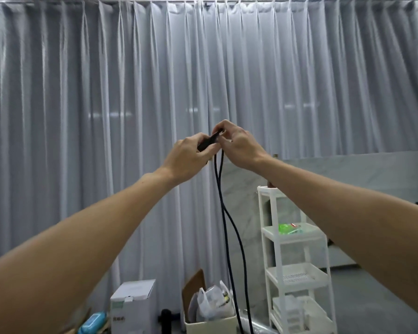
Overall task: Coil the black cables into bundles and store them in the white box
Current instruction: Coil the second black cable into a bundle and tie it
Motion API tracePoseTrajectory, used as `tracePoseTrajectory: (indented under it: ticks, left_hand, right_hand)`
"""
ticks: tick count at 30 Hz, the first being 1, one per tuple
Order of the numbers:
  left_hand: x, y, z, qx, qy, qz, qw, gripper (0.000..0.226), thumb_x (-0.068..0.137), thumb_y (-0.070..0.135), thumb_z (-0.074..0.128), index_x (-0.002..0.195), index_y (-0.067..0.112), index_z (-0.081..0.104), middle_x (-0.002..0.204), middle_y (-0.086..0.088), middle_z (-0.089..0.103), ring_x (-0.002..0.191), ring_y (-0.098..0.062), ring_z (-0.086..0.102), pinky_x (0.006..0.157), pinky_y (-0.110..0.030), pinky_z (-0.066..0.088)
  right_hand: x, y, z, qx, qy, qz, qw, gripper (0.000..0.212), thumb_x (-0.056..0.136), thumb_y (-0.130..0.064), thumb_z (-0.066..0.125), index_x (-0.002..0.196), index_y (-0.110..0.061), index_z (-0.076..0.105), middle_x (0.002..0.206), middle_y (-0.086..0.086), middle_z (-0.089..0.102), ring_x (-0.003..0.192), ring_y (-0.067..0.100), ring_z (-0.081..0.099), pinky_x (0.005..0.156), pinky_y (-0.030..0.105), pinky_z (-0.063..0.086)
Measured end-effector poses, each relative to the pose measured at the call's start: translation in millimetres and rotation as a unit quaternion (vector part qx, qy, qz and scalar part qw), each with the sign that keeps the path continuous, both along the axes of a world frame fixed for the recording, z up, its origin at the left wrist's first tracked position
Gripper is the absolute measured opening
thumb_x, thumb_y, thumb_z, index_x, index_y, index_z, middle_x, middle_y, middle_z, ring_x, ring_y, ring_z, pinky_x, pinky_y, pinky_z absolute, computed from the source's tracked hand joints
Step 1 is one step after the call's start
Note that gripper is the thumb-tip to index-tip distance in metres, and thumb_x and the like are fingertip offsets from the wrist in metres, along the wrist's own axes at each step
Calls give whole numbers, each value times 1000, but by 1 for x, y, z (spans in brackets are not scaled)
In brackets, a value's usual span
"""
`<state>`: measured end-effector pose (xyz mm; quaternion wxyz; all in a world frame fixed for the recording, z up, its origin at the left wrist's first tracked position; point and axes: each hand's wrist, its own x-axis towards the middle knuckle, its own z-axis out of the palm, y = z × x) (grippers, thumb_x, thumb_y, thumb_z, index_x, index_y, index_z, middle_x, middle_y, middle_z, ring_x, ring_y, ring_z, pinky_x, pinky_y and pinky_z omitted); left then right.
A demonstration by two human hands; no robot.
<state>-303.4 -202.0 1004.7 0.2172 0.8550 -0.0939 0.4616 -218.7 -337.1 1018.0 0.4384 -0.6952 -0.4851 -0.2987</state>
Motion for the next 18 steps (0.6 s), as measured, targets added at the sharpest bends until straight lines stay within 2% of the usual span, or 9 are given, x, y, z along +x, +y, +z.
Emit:
tracePoseTrajectory:
  ticks: [2, 5, 9, 12, 14, 16, 18]
  left_hand:
    - [-5, -3, -1, 5, 25, -20, 999, 29, 100, 42, 52, 102, 16, 66, 85, -6, 71, 76, -21, 66, 69, -35, 52]
    - [-9, -5, -1, 5, 49, -45, 998, 26, 105, 32, 43, 106, 17, 65, 83, 0, 71, 71, -9, 62, 65, -23, 50]
    - [-15, -10, 1, -60, 74, -110, 989, 28, 108, 26, 35, 109, 19, 62, 85, 7, 73, 79, -7, 67, 63, -19, 51]
    - [-16, -17, 2, -119, 77, -155, 978, 25, 109, 27, 32, 118, 20, 55, 92, 7, 76, 89, -9, 72, 62, -20, 51]
    - [-16, -18, 3, -164, 62, -169, 970, 19, 109, 27, 33, 119, 21, 48, 93, 6, 77, 91, -10, 72, 62, -22, 51]
    - [-15, -13, 4, -186, 43, -158, 969, 13, 108, 27, 38, 114, 22, 48, 100, 6, 76, 93, -8, 72, 65, -24, 50]
    - [-13, -8, 2, -198, 36, -152, 968, 8, 106, 26, 44, 110, 21, 50, 106, 5, 75, 95, -7, 71, 68, -24, 50]
  right_hand:
    - [0, -4, 1, -3, -14, -8, 1000, 12, 103, -18, 45, 107, -17, 57, 84, 0, 66, 70, 10, 54, 61, 23, 42]
    - [-1, -8, 1, -17, -32, -23, 999, 9, 103, -21, 49, 103, -18, 57, 75, -11, 59, 68, 3, 52, 60, 21, 38]
    - [-3, -12, 0, -31, -52, -40, 997, 22, 105, -30, 48, 108, -12, 60, 87, 9, 67, 78, 23, 62, 69, 38, 48]
    - [-3, -16, -6, -33, -75, -37, 996, 23, 105, -19, 42, 115, -9, 60, 85, 5, 68, 74, 21, 62, 67, 34, 49]
    - [-1, -18, -9, -41, -80, -46, 995, 29, 105, -11, 38, 126, -6, 56, 88, 9, 68, 74, 24, 63, 69, 37, 51]
    - [0, -20, -13, -48, -69, -48, 995, 33, 105, -11, 37, 133, -7, 53, 91, 13, 70, 80, 29, 64, 74, 41, 51]
    - [2, -20, -15, -42, -34, -22, 998, 30, 106, -15, 40, 129, -12, 57, 89, 11, 70, 84, 25, 65, 77, 38, 50]
